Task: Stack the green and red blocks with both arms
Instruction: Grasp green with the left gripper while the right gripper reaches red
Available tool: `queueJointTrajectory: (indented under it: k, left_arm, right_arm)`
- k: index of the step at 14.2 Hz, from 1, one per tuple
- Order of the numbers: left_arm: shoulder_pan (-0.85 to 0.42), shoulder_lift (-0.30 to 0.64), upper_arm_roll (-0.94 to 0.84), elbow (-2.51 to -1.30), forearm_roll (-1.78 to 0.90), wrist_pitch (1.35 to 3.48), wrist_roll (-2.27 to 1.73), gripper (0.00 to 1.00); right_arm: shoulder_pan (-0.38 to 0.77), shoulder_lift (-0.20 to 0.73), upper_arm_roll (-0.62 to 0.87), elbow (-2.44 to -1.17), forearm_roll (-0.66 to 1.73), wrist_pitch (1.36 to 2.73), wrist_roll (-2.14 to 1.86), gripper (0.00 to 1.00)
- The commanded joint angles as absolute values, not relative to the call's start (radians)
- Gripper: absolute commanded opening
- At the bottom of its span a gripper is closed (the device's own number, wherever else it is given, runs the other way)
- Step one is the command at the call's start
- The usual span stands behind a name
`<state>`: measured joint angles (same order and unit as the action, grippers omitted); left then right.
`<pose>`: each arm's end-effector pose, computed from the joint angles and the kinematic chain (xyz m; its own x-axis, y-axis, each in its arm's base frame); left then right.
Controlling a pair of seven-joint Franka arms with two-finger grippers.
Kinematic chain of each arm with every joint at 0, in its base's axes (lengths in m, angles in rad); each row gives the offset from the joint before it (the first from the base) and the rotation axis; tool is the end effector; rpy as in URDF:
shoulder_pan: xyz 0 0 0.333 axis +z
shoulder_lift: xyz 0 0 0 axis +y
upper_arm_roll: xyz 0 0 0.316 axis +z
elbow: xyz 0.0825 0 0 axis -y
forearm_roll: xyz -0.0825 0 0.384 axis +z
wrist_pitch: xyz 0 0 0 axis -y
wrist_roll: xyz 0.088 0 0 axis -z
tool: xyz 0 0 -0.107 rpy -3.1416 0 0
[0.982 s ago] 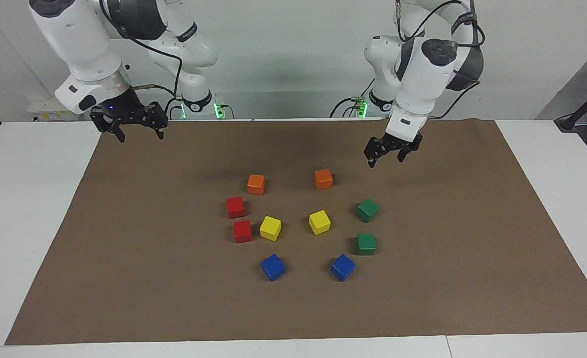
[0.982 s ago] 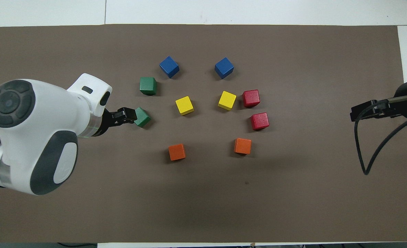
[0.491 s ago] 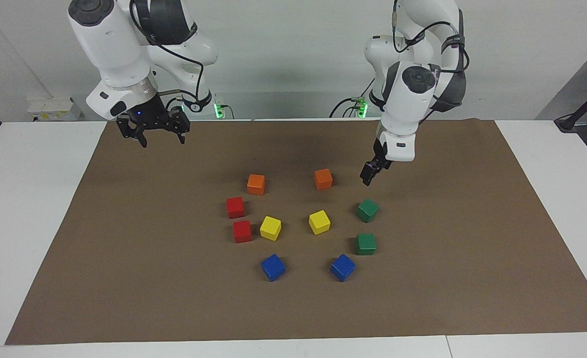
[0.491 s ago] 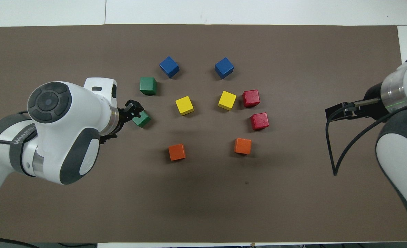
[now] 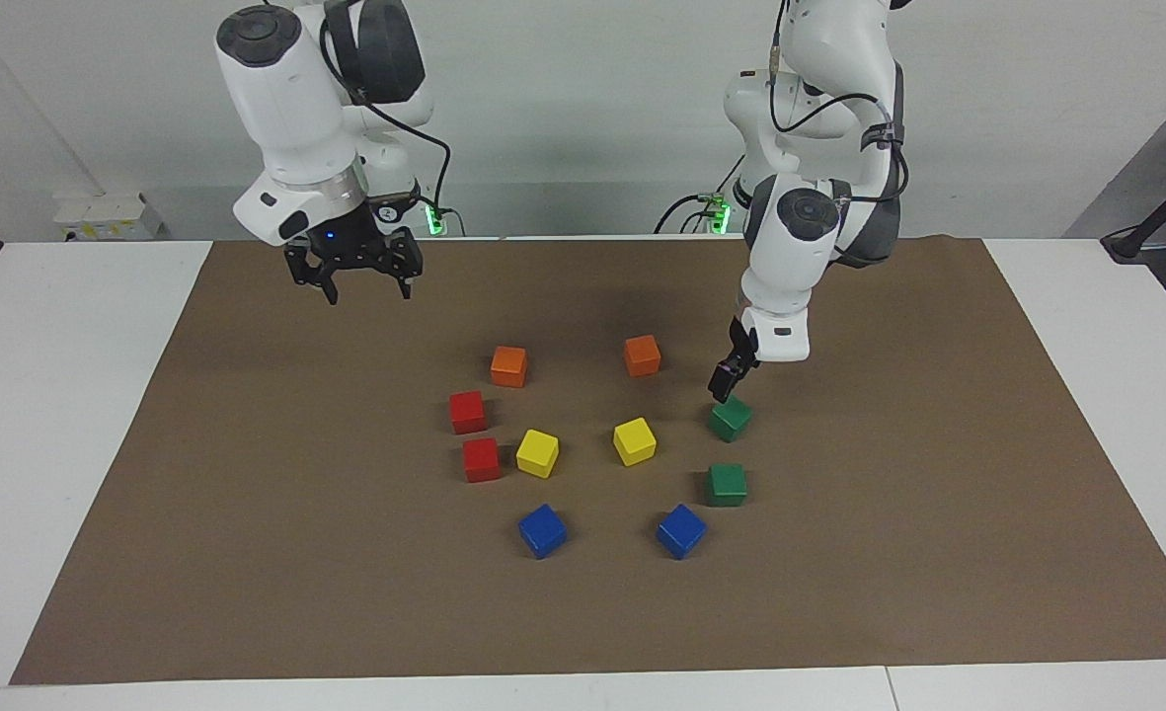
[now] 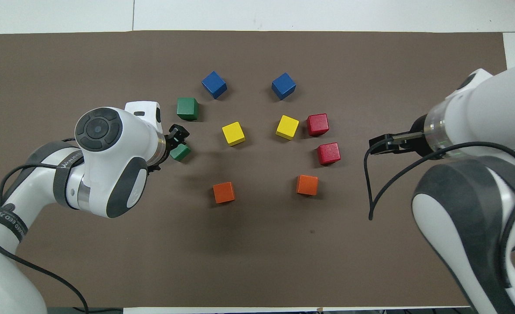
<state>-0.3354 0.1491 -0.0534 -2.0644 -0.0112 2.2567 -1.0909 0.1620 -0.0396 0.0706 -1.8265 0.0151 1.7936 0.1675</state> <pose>0.5349 -0.2188 0.3661 0.7584 0.6517 0.0050 0.6509 -0.7578 0.0462 0.5361 0.1289 0.5438 0.9981 0.0617 0.0045 0.0618 -0.9980 -0.0129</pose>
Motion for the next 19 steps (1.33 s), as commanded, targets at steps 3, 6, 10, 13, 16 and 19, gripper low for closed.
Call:
queueJointTrajectory:
  k: [3, 6, 10, 13, 16, 19]
  left_arm:
    - [-0.338, 0.270, -0.043, -2.011, 0.011, 2.351, -1.083, 1.00]
    - [-0.334, 0.290, -0.041, -2.010, 0.011, 2.384, -1.080, 1.00]
    - [-0.339, 0.296, -0.041, -2.019, 0.011, 2.378, -1.081, 0.91]
    - [-0.345, 0.291, -0.040, -2.026, 0.012, 2.358, -1.081, 0.54]
    - [-0.339, 0.291, -0.041, -2.022, 0.012, 2.345, -1.060, 0.00]
    - [-0.336, 0.281, -0.035, -2.014, 0.014, 2.341, -1.029, 0.00]
  right_arm:
    - [0.218, 0.060, 0.071, -1.842, 0.020, 1.873, 0.202, 1.00]
    - [0.218, 0.103, 0.071, -1.879, 0.018, 1.972, 0.201, 1.00]
    - [0.242, 0.120, 0.071, -1.966, 0.014, 2.081, 0.201, 1.00]
    - [0.242, 0.155, 0.071, -1.982, 0.009, 2.117, 0.201, 1.00]
    - [0.242, 0.167, 0.071, -2.025, 0.009, 2.181, 0.201, 1.00]
    - [0.242, 0.205, 0.071, -2.025, 0.009, 2.218, 0.225, 1.00]
